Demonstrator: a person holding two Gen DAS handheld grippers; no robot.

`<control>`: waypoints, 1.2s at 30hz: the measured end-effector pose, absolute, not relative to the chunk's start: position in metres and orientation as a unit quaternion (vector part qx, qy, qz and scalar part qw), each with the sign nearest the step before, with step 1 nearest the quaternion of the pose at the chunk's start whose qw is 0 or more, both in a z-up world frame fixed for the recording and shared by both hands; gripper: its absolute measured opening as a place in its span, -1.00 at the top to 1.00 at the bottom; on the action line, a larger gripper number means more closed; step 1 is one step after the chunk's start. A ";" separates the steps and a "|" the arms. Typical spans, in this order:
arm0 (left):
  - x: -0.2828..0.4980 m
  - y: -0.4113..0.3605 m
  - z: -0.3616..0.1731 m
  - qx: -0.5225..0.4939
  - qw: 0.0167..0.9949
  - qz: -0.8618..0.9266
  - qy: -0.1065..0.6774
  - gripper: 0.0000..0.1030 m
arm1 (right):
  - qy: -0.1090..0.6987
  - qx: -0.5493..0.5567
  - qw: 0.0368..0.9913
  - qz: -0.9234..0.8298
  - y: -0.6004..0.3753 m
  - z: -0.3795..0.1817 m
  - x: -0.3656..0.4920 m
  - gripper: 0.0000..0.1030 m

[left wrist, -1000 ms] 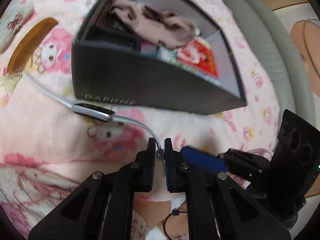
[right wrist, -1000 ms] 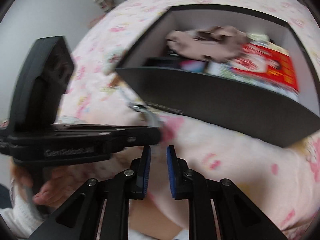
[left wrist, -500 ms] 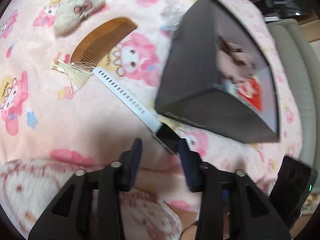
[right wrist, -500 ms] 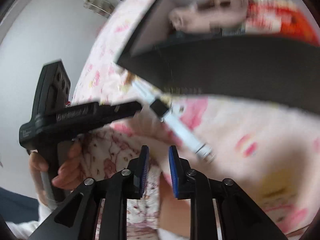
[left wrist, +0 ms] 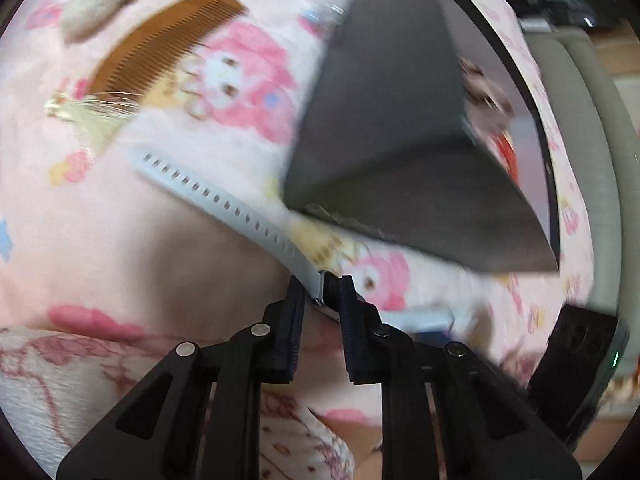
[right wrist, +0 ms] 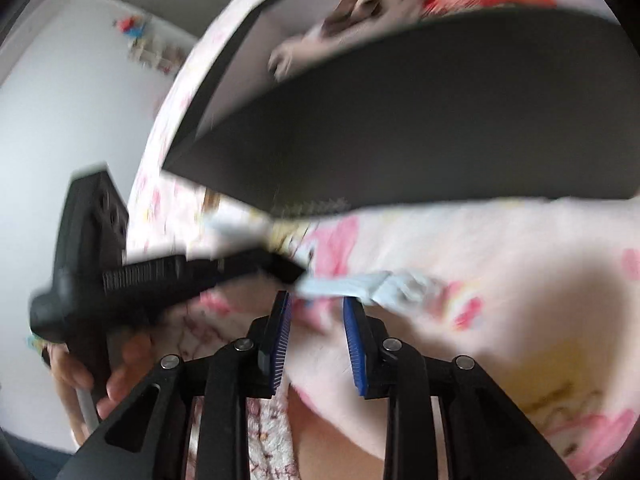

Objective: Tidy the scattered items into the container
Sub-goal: 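Lift the white smartwatch by its strap with the left gripper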

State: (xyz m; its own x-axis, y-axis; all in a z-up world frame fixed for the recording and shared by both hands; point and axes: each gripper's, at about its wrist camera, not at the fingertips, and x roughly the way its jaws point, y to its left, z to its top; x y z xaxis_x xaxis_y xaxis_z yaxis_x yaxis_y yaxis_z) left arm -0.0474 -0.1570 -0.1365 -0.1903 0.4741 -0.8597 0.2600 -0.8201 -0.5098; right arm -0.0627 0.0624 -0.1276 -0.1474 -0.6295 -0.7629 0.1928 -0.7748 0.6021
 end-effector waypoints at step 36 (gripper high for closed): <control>-0.019 -0.146 -0.099 -0.550 0.022 0.786 -0.282 0.93 | -0.097 0.544 0.235 -0.799 0.065 -0.118 -0.031 0.89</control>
State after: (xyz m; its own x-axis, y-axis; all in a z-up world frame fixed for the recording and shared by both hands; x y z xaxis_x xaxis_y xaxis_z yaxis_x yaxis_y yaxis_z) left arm -0.0194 -0.1455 -0.0991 -0.3948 0.3458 -0.8512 0.2752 -0.8394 -0.4687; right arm -0.0314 0.0654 -0.1183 -0.2968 -0.4819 -0.8244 0.2698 -0.8705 0.4117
